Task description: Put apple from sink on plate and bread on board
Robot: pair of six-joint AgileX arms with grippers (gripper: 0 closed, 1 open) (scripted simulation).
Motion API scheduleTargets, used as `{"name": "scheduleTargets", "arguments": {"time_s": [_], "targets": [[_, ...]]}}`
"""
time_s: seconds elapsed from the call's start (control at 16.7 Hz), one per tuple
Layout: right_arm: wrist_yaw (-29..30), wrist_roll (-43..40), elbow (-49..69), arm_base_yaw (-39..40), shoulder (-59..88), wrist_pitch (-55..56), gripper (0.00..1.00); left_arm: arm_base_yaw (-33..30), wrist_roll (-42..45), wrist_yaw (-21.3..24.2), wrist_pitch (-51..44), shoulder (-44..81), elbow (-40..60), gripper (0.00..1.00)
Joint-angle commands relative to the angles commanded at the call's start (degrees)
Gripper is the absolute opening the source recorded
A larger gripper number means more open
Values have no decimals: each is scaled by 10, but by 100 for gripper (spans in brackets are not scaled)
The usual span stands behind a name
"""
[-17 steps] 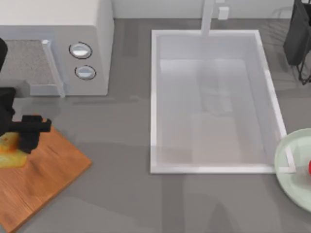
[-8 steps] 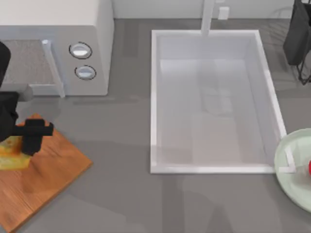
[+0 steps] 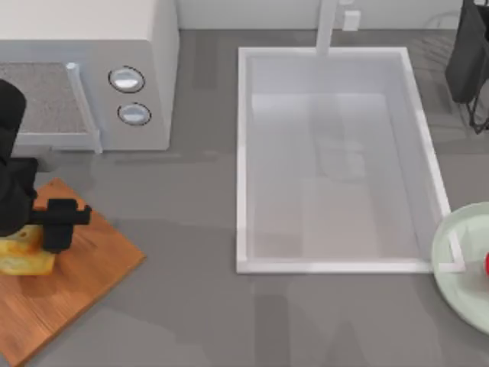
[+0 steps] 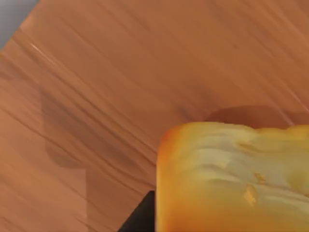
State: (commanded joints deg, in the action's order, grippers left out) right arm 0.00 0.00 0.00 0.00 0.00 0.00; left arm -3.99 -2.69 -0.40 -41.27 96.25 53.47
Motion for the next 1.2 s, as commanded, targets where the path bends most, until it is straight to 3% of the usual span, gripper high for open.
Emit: {"name": "scheduleTargets", "arguments": {"time_s": [0.24, 1.02, 1.2], "targets": [[0, 0, 0, 0, 0, 0, 100, 0, 0, 0, 1, 2, -2, 0], [0, 0, 0, 0, 0, 0, 100, 0, 0, 0, 1, 2, -2, 98], [0, 0, 0, 0, 0, 0, 100, 0, 0, 0, 1, 2, -2, 100]]}}
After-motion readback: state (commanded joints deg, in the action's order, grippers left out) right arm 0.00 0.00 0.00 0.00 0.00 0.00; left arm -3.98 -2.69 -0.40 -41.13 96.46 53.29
